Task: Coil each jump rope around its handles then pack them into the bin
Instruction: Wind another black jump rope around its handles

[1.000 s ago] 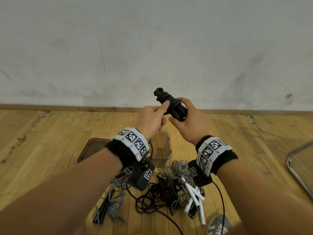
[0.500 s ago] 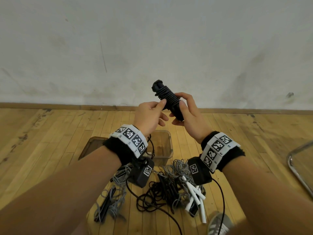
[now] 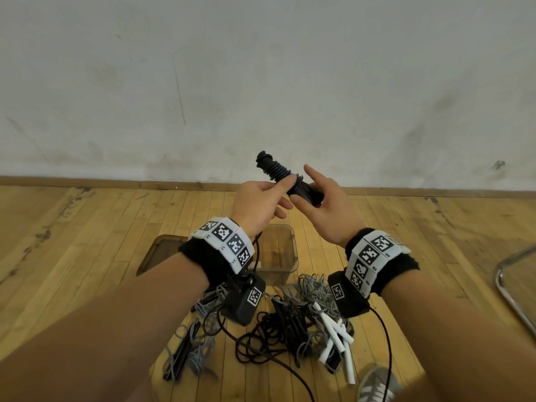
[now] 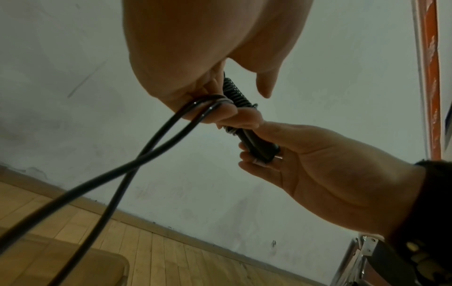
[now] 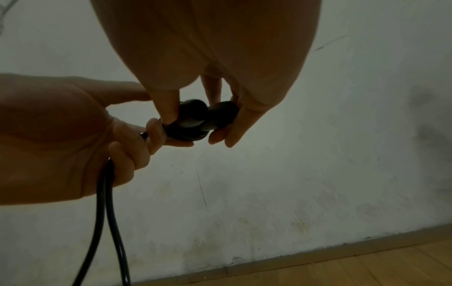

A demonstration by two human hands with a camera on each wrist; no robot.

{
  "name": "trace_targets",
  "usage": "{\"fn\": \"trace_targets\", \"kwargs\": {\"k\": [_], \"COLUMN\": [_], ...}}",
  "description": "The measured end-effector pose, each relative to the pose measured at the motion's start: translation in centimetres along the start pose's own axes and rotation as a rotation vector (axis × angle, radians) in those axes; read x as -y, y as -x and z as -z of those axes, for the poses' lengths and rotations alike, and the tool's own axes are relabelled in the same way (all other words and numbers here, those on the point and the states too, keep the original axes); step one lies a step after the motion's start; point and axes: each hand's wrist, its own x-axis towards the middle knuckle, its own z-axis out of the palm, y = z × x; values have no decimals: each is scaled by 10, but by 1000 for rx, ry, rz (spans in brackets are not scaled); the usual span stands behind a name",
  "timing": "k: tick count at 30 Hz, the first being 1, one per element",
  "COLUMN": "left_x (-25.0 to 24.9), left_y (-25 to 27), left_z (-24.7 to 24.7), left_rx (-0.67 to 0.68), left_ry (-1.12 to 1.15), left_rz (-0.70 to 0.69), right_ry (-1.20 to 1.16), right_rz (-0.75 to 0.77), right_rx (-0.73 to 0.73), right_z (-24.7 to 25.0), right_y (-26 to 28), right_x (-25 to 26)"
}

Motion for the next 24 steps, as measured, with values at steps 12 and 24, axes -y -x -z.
{"fn": "trace_targets", "kwargs": {"k": [12,24], "left_x": [-3,8], "left_y": [-6,-8], "left_z": [0,-6], "left_rx": [76,-8], "left_ry": [123,0], "left_rz": [-72,-33], "right_ry": [-521,-196], "right_rz": [-117,-18], "right_rx": [129,-3], "right_z": [7,9], "right_y": [6,2], "right_x": [11,1]}}
